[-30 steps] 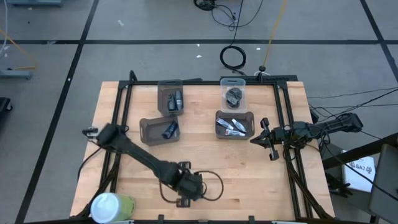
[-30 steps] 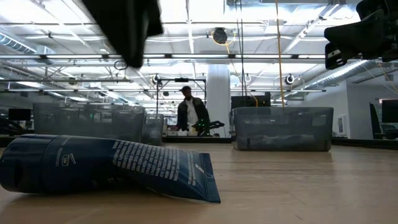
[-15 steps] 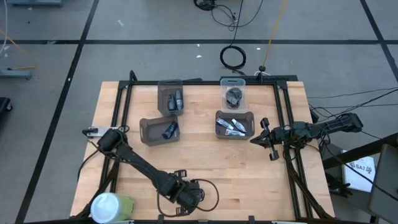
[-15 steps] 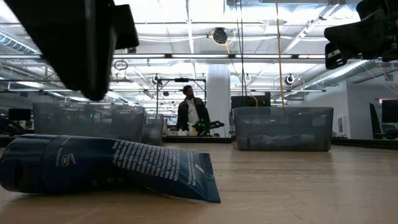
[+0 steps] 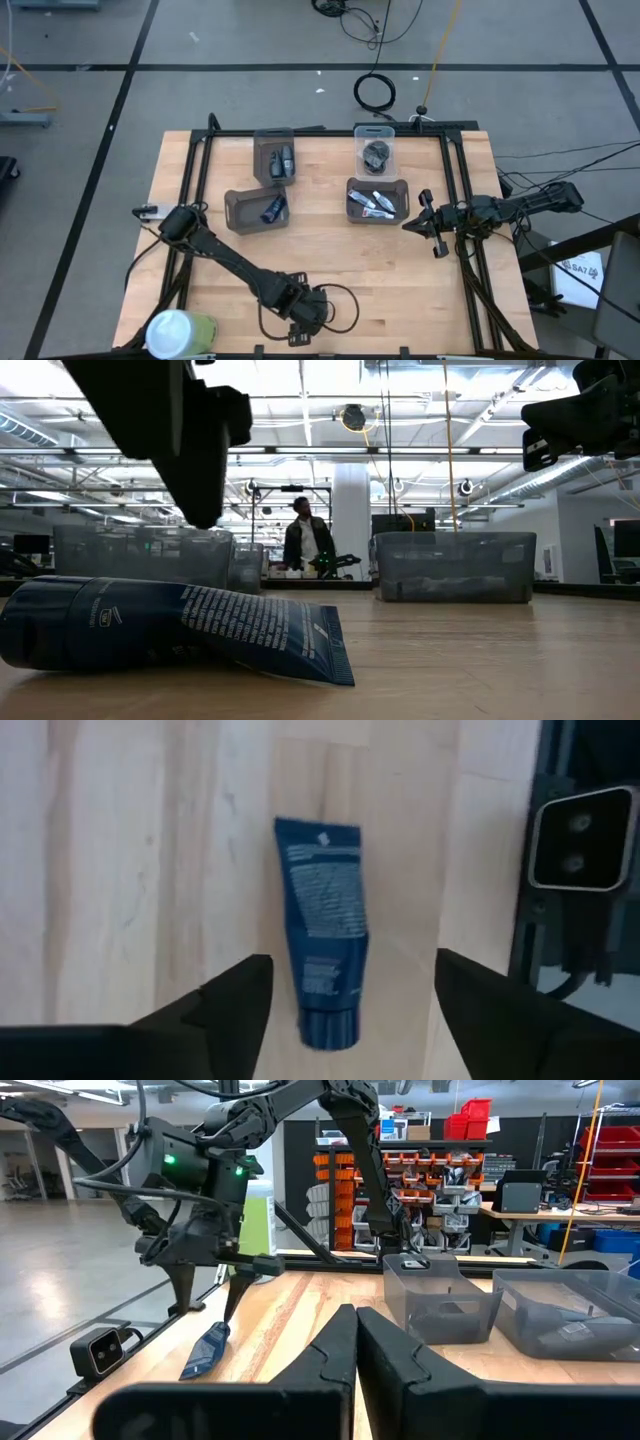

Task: Pick & Place Travel size toiletries
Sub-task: Put the dark blue shave cream into the bottom left black bin

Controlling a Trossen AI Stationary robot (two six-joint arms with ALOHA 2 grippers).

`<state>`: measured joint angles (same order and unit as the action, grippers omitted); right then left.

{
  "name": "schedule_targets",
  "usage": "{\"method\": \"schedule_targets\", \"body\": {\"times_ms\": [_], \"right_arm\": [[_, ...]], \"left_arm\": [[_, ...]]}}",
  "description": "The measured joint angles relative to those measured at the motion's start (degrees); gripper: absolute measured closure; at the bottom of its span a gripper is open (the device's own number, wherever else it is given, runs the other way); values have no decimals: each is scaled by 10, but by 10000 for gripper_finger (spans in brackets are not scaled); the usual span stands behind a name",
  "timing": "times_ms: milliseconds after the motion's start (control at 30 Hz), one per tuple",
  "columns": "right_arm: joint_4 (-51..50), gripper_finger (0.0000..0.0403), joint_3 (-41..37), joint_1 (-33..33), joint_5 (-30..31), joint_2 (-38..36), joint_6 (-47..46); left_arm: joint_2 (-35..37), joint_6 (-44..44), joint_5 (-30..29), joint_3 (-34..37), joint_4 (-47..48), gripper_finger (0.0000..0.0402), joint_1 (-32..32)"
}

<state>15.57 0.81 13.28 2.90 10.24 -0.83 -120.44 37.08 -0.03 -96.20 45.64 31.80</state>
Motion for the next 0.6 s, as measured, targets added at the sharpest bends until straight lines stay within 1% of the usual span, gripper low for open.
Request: {"method": "schedule_targets", "body": {"times_ms": [67, 167, 433, 600], "right_arm": [[0, 403, 0, 0, 0, 0, 0], [0, 403, 0, 0, 0, 0, 0], [0, 403, 0, 0, 0, 0, 0], [0, 403, 0, 0, 0, 0, 0]], "left_arm": [[-3, -4, -1, 0, -7, 122, 1], [-15, -4, -2, 1, -9, 122, 1], [-63, -23, 2, 2, -13, 145, -5], [-67, -24, 2, 2, -9, 159, -17]]}}
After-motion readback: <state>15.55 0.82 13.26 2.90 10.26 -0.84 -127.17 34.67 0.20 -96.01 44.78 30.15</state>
